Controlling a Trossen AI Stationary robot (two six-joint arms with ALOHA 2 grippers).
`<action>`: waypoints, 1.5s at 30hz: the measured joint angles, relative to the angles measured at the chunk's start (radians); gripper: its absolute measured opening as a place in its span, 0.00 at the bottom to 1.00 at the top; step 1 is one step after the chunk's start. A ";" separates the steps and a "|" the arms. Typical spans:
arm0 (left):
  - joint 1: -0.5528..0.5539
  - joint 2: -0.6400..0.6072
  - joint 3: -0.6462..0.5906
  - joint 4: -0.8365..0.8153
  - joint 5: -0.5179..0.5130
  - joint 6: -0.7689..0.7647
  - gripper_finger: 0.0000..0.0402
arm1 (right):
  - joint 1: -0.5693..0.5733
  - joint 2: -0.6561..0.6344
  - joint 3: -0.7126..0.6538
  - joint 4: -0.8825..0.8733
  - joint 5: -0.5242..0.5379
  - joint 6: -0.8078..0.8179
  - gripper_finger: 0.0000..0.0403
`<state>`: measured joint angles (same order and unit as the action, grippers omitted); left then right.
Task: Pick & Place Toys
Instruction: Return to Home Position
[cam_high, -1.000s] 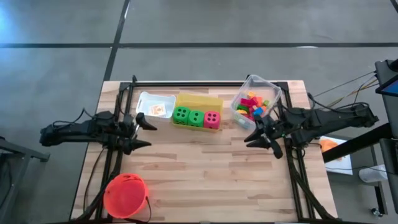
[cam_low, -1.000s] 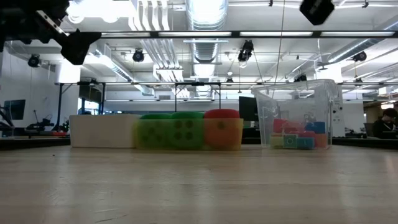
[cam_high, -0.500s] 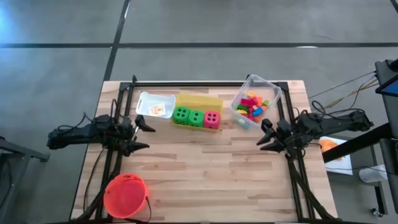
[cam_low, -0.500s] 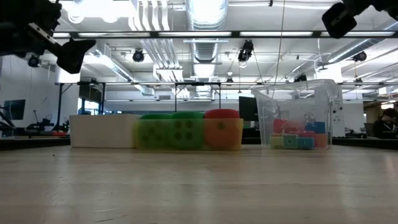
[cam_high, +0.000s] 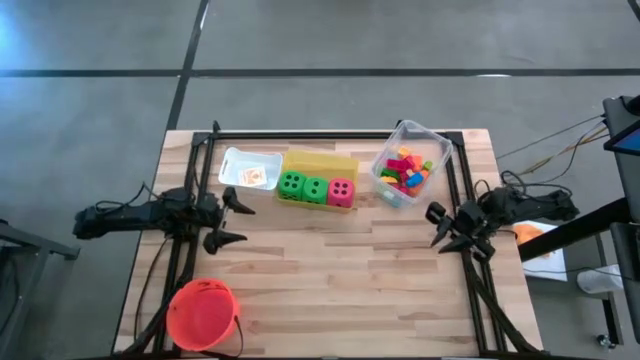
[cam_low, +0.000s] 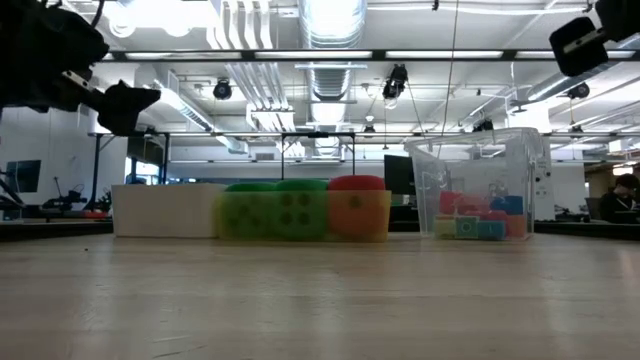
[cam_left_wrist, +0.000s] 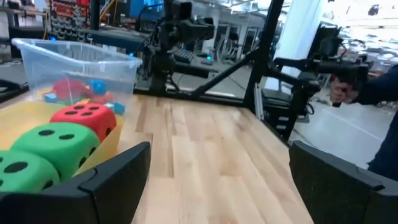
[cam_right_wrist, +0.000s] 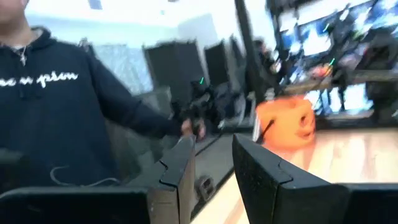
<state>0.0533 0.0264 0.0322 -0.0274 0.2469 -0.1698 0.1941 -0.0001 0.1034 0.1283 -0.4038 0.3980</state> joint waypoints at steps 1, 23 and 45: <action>0.001 0.005 0.000 0.000 -0.002 -0.006 0.92 | 0.000 0.003 -0.004 0.002 -0.022 -0.001 0.25; 0.001 0.121 -0.005 0.010 -0.007 -0.099 0.92 | 0.000 0.026 -0.095 -0.043 -0.068 -0.223 0.25; 0.001 0.122 -0.005 0.010 -0.007 -0.097 0.92 | 0.000 0.044 -0.095 -0.049 -0.068 -0.218 0.25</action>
<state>0.0540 0.1482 0.0277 -0.0178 0.2398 -0.2668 0.1944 0.0444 0.0086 0.0792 -0.4716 0.1804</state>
